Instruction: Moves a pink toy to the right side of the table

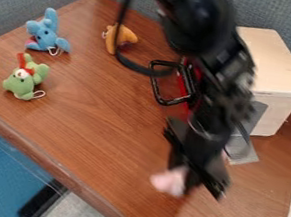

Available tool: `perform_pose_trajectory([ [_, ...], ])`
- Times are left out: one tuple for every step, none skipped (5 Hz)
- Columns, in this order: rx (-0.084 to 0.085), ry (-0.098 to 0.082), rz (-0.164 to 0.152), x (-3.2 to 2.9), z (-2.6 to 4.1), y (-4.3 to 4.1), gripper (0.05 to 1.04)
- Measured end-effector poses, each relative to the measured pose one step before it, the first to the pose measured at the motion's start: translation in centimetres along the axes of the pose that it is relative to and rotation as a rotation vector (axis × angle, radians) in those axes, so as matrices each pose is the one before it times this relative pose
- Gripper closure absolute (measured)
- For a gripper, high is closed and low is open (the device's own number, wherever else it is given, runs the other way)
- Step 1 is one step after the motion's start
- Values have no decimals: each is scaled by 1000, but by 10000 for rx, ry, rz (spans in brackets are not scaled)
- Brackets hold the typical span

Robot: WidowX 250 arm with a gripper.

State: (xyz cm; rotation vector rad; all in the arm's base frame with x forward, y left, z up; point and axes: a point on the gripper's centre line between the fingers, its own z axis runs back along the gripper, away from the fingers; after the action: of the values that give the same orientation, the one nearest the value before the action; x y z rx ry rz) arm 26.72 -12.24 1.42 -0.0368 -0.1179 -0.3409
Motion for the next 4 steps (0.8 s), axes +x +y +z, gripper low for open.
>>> perform_pose_trajectory([
  [-200, 293, 77, -241, -1754, -2143, 761],
  [-224, 122, 431, 68, -667, -385, 688],
  [-217, -56, 201, -133, 35, 535, 376],
  [168, -338, -100, 142, 2799, 144, 113],
])
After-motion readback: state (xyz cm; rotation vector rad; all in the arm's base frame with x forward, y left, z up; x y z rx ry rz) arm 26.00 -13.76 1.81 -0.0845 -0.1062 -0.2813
